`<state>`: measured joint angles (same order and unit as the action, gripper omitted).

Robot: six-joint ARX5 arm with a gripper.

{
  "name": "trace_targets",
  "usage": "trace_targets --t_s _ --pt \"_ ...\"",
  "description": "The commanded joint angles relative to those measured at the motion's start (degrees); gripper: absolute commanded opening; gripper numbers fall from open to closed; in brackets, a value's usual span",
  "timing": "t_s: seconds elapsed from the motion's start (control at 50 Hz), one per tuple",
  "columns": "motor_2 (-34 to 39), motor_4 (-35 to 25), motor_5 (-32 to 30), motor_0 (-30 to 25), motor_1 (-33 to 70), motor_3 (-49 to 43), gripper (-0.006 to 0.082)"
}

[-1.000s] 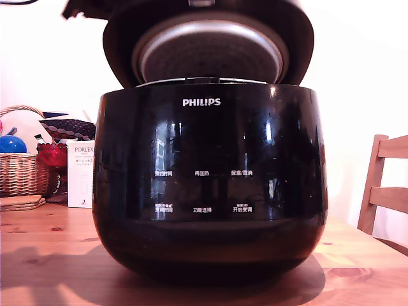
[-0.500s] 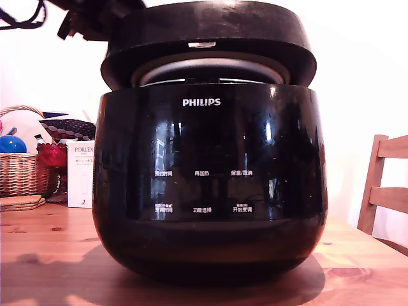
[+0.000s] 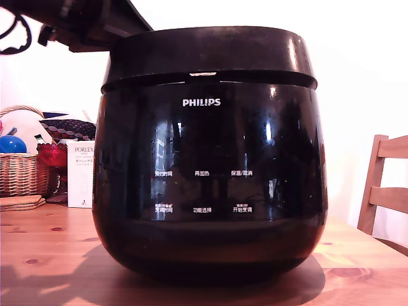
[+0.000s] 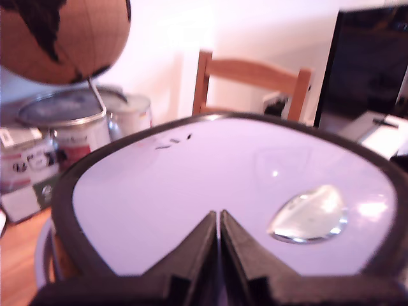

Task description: Close the rice cooker by pressing the lid down with medium force

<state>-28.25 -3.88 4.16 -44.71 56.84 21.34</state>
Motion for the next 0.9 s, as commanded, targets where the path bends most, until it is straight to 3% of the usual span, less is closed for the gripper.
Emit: trace_targets --t_s 0.0,0.22,0.5,0.88 --pt "3.7 0.5 -0.1 -0.7 0.8 0.9 -0.0024" --pt "6.5 0.5 -2.4 -1.2 1.0 2.1 -0.0024" --pt "6.6 0.3 -3.4 -1.2 3.2 -3.8 -0.0024" --pt "6.6 -0.6 -4.5 -2.5 7.3 -5.1 -0.0024"
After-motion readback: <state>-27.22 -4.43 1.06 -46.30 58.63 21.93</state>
